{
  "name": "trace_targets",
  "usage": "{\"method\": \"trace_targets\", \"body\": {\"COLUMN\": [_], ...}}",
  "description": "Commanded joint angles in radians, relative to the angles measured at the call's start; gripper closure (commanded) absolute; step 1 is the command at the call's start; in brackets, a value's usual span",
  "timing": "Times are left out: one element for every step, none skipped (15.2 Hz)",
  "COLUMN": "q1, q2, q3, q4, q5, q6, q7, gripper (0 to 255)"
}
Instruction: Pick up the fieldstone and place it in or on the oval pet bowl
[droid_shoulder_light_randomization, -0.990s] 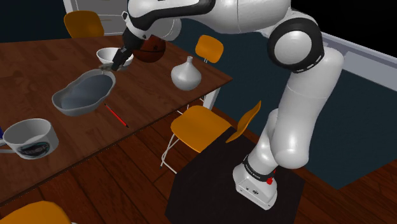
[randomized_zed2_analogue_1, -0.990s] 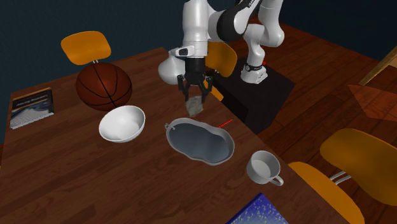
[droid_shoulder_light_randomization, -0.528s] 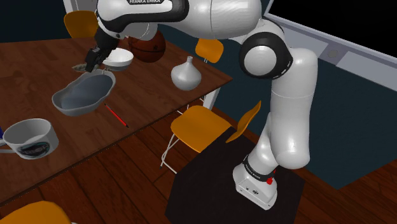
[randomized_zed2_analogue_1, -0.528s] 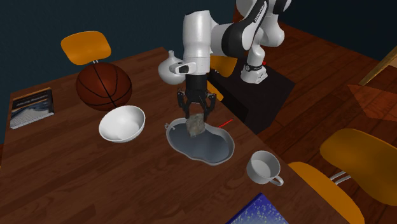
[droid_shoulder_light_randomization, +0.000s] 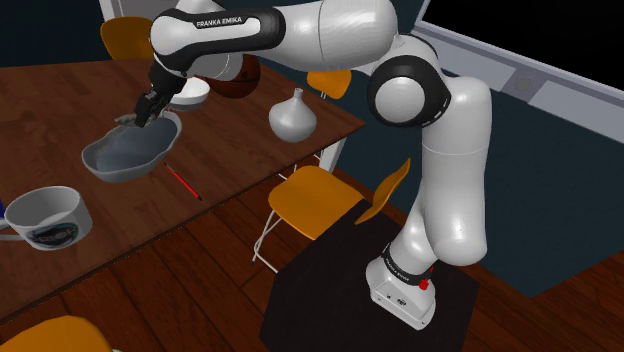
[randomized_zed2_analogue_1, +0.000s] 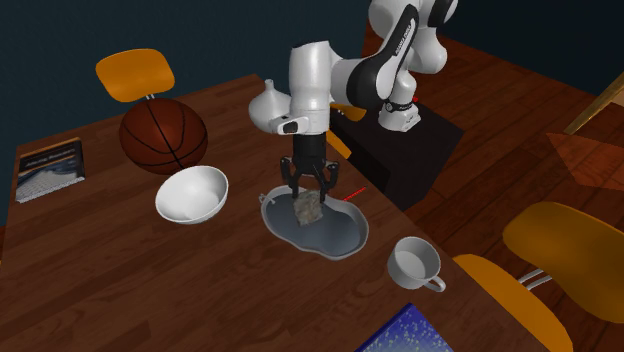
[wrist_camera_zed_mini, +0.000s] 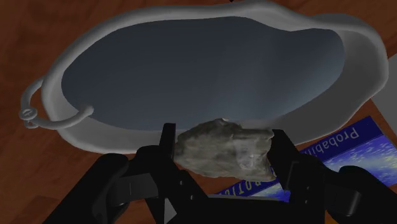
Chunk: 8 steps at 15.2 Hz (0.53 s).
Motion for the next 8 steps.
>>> {"method": "trace_targets", "body": {"q1": [-0.001, -0.002, -0.002, -0.002, -0.002, -0.002, -0.002, -0.002], "q2": [0.009, 0.015, 0.015, 0.015, 0.015, 0.015, 0.015, 0.015], "q3": [0.005, 0.007, 0.007, 0.007, 0.008, 0.008, 0.008, 0.008], "q4": [-0.014, -0.022, -0.022, -0.022, -0.022, -0.022, -0.022, -0.022], "q5": [0.009, 0.015, 0.014, 0.015, 0.015, 0.015, 0.015, 0.015], "q6": [0.023, 0.036, 0.036, 0.036, 0.036, 0.036, 0.036, 0.036], "q7": [-0.012, -0.019, -0.019, -0.019, -0.019, -0.019, -0.019, -0.019], "gripper": [255, 255, 255, 255, 255, 255, 255, 255]}}
